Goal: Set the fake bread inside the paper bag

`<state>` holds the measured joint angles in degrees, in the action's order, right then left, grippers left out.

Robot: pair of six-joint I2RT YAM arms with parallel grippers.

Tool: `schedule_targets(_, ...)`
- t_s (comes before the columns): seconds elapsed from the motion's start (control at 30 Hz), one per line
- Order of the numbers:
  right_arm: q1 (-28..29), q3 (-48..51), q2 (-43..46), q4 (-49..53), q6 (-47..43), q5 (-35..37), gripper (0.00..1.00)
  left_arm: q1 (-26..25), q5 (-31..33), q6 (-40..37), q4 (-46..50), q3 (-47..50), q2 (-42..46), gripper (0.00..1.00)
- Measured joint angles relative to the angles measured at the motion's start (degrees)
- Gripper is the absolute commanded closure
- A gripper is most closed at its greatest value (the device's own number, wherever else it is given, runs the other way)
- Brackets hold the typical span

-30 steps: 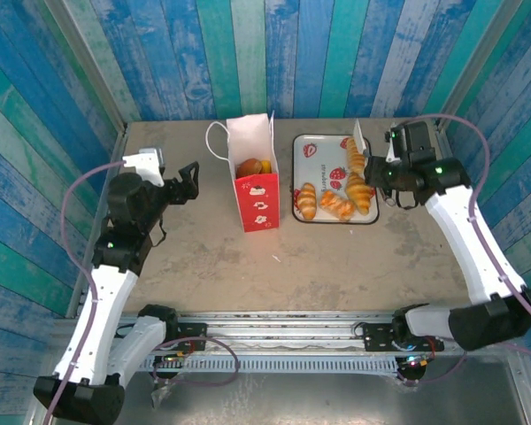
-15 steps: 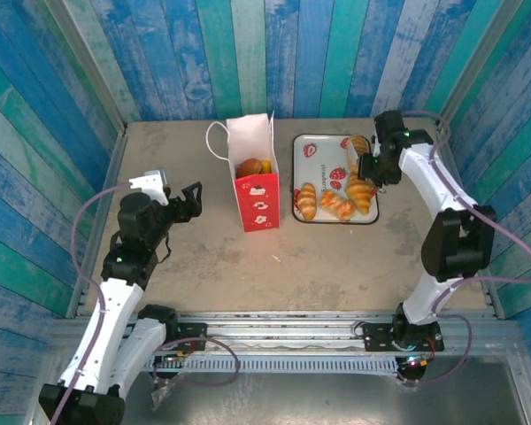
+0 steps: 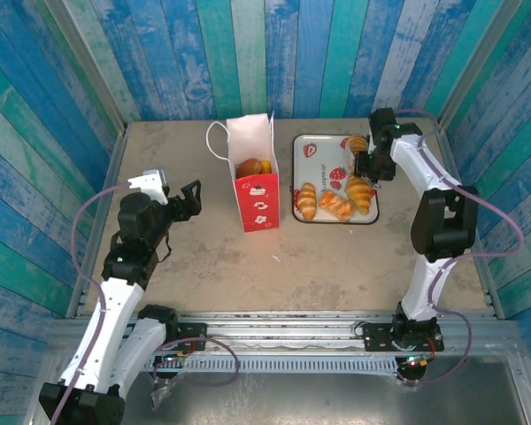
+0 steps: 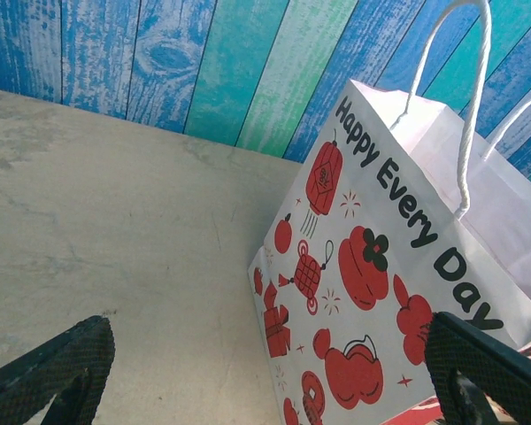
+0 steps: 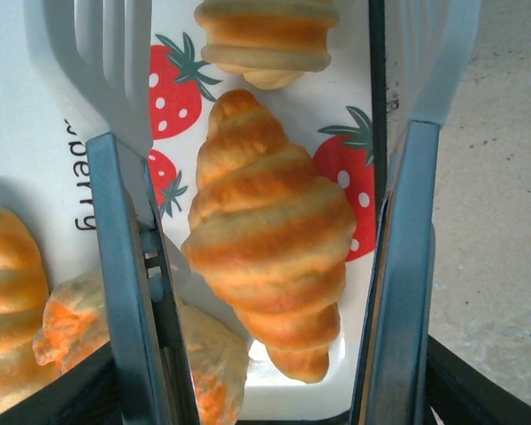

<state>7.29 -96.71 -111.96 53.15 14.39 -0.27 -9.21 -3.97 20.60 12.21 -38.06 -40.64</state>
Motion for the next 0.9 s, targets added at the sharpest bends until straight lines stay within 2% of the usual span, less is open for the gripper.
schedule_targets(0.6, 0.0, -1.99, -5.55, -0.02, -0.17, -0.87, 0.43, 0.0, 1.44, -0.9, -0.66, 0.0, -1.95, 0.06)
schedule_targets(0.73, -0.04, -1.99, -5.97, -0.02, -0.26, -1.01, 0.49, 0.0, 1.53, -1.05, -0.63, 0.0, -1.92, 0.06)
schedule_targets(0.9, -0.26, -1.88, -5.95, -0.24, -0.33, -1.05, 0.64, 0.0, 1.51, -1.05, -0.57, 0.0, -1.84, 0.06)
